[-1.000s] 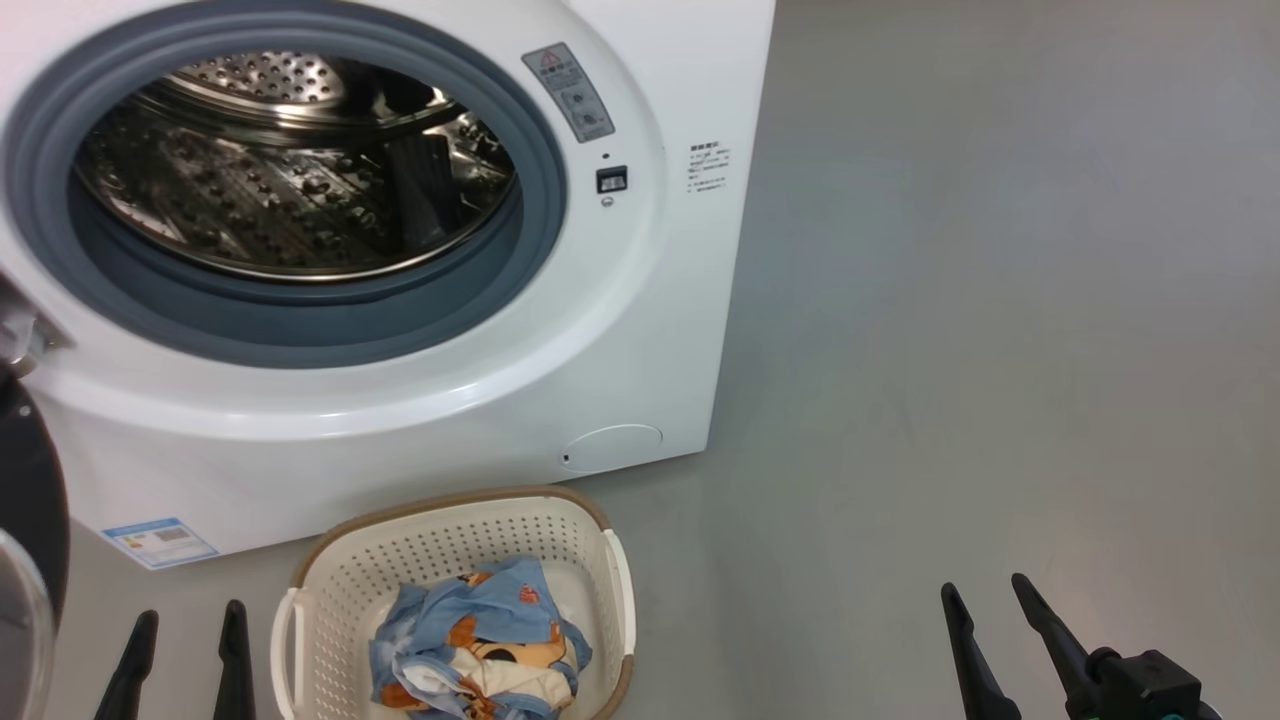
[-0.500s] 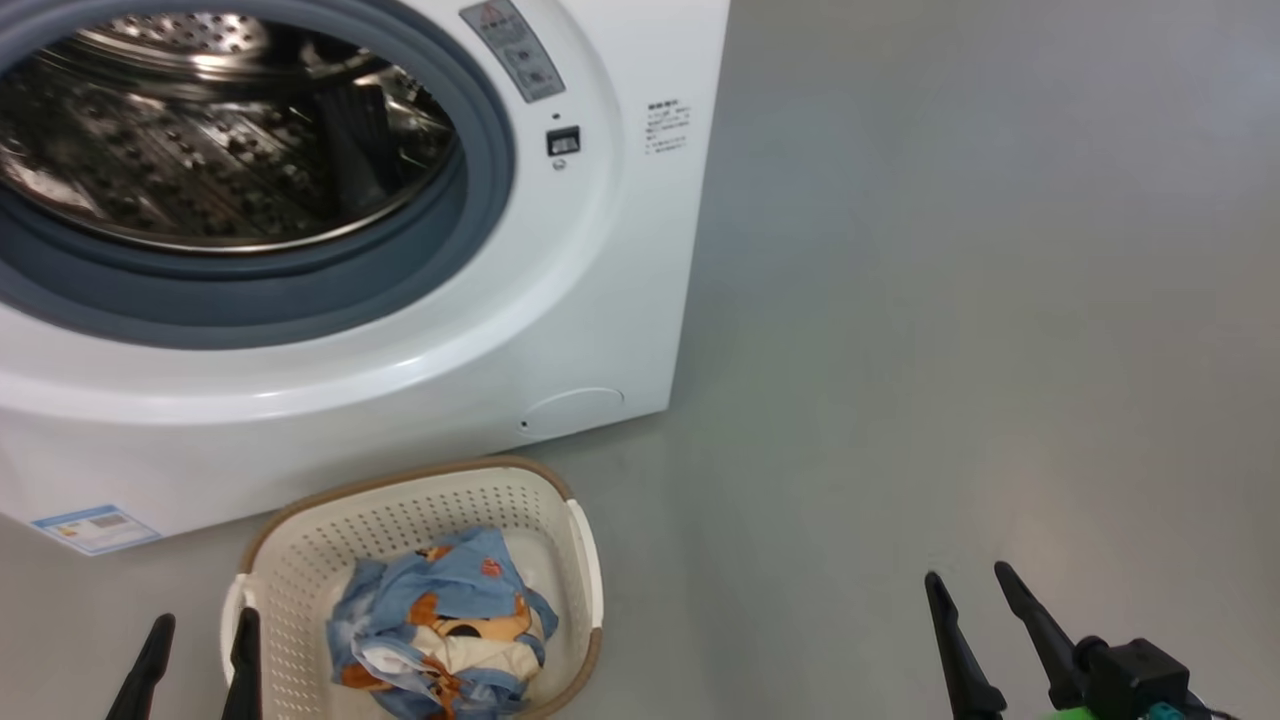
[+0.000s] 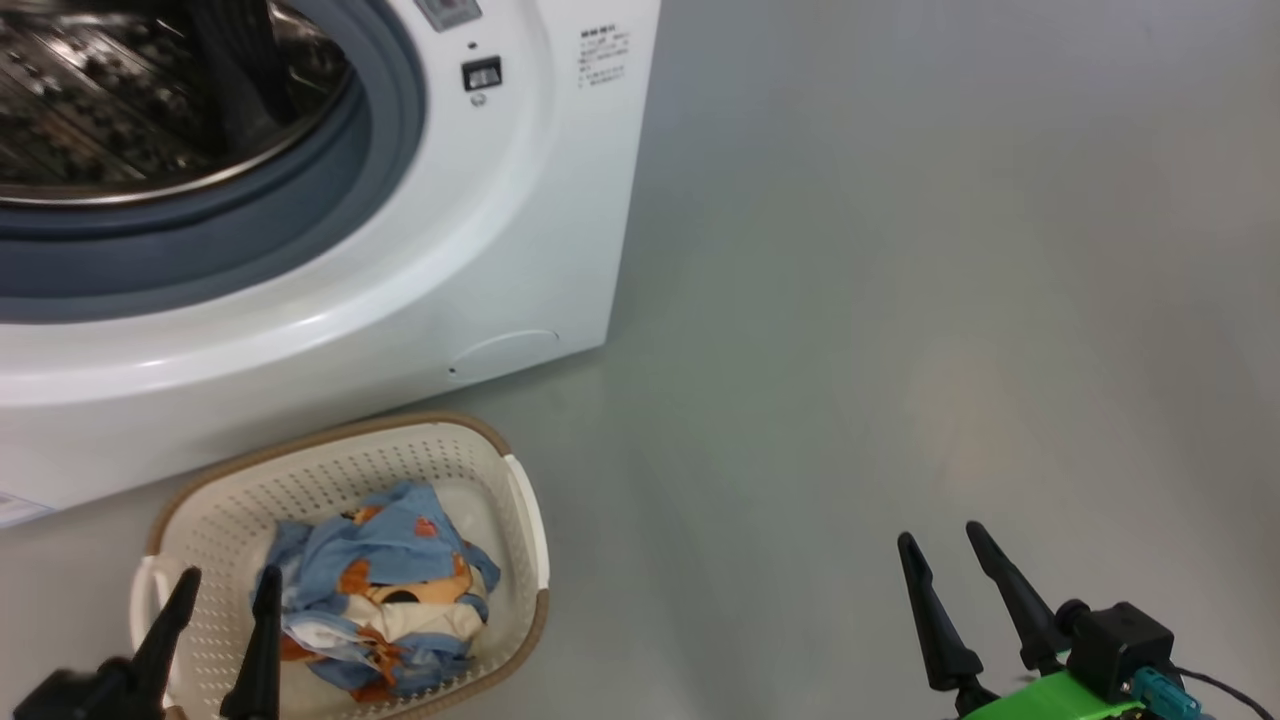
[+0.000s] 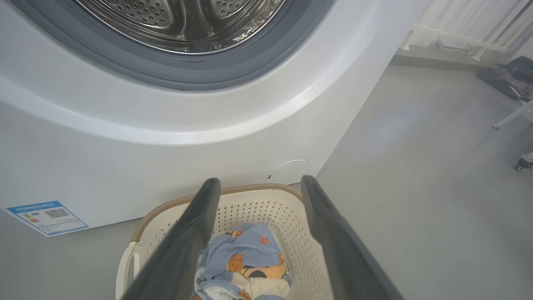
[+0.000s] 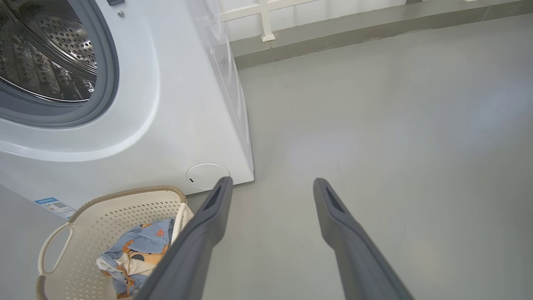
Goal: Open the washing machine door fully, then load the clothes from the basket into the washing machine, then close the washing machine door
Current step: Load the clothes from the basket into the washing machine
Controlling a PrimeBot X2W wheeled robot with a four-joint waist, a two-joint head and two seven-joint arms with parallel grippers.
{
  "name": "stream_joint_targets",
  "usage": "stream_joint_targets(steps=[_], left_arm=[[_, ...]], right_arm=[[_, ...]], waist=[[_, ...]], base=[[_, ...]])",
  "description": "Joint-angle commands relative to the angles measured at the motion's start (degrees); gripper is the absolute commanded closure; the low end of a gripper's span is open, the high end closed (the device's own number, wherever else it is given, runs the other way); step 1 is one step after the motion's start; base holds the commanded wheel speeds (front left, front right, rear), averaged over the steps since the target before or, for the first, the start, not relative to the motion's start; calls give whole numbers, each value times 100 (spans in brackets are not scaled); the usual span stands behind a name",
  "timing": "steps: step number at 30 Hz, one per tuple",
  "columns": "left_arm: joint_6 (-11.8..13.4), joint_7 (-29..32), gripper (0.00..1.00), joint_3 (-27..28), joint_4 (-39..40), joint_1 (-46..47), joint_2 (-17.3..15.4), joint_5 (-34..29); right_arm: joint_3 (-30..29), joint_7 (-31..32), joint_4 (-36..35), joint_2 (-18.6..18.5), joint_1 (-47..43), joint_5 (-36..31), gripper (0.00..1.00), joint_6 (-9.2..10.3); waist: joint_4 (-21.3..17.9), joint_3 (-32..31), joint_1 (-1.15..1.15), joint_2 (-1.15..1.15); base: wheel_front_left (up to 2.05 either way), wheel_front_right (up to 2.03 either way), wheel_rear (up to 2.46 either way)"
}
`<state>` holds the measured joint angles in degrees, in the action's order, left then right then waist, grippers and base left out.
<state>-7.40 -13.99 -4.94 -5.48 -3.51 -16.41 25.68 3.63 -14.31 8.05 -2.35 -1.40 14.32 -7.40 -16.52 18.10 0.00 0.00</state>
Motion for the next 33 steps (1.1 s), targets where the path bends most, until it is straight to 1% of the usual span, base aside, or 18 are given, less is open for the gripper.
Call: stream_joint_targets(steps=[1,10,18,23,28,33], left_arm=[[5,14,0,188,71,209,-113,8],[298,642,0,7,-722,816,-128,-138],[489,1284,0,-62,-1731,1420,-184,-129],[645,1636,0,-184,-2342,1836,-247,-269],[860,1883,0,-259,-2913,2227,-320,-419],[948,2020,0,-309,-3324,2499,-396,-485]], right_arm=[[162,-69,-151,-53,143,94,0,-9],[359,-69,-192,-53,364,258,0,-9],[530,-69,-231,-53,594,355,0,-9],[626,-69,-229,-53,672,406,0,-9],[791,-69,-242,-53,750,503,0,-9],[933,-69,-281,-53,793,612,0,-9]], waist=[[-142,193,0,0],[-236,655,0,0],[-318,1041,0,0],[-367,1172,0,0],[-462,1313,0,0],[-598,1479,0,0]], base=[[0,0,0],[0,0,0],[0,0,0],[0,0,0],[0,0,0],[0,0,0]])
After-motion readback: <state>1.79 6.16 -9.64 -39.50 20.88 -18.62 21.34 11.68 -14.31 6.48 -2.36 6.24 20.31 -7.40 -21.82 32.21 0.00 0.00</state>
